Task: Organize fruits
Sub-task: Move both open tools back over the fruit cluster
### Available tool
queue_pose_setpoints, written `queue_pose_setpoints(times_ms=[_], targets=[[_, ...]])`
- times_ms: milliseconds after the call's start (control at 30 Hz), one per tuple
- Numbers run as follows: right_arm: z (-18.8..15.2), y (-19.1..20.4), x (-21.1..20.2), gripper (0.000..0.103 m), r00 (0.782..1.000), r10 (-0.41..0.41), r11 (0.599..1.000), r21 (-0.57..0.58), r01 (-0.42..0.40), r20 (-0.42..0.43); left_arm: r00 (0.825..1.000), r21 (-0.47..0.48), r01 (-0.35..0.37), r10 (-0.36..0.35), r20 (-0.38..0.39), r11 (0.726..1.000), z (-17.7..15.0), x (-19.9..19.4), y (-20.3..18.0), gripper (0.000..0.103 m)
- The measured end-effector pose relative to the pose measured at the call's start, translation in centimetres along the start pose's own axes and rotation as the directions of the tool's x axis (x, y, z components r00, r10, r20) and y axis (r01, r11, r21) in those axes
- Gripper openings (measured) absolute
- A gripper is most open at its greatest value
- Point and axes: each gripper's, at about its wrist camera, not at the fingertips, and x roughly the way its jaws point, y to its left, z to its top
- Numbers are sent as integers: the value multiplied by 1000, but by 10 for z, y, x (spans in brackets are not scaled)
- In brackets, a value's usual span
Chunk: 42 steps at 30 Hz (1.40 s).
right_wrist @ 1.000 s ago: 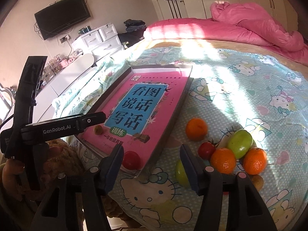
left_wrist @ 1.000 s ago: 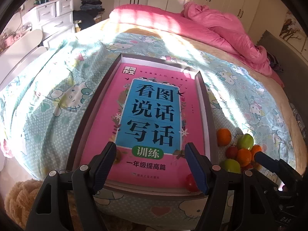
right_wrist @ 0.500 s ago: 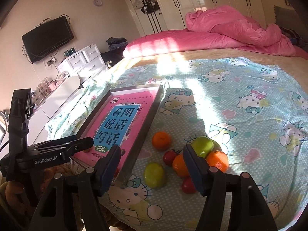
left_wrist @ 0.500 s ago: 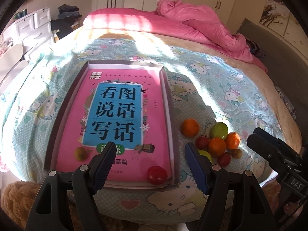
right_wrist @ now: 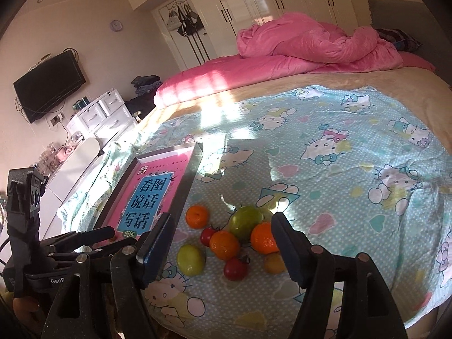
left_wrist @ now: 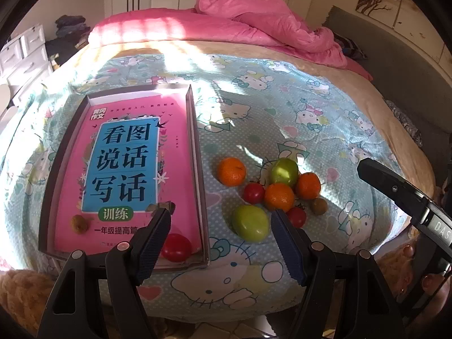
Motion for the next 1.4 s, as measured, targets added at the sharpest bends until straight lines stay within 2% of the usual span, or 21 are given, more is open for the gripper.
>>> queue_pose_setpoints(times_ms=[267, 633, 967, 1300, 1400], targets=[[-5, -9, -6, 70, 1000, -18, 1000, 14, 18, -4, 997, 31, 31, -29, -65, 999, -3, 16, -19, 75], [-23, -29, -1, 70, 994, -68, 997, 22, 70, -82, 984, 22, 46, -42, -173, 999, -12, 48, -29, 75], [-30, -32, 9, 70, 984, -107, 994, -8, 107, -144, 980, 33, 47, -39, -196, 998, -9, 63, -38, 75], [-40, -37, 29, 70, 966, -138, 990, -24, 136, -218, 975, -3, 56, -56, -217, 998, -9, 81, -37, 75], [-41, -38, 34, 70, 964, -135, 991, -22, 134, -228, 973, -15, 63, -64, -220, 998, -8, 85, -35, 71]])
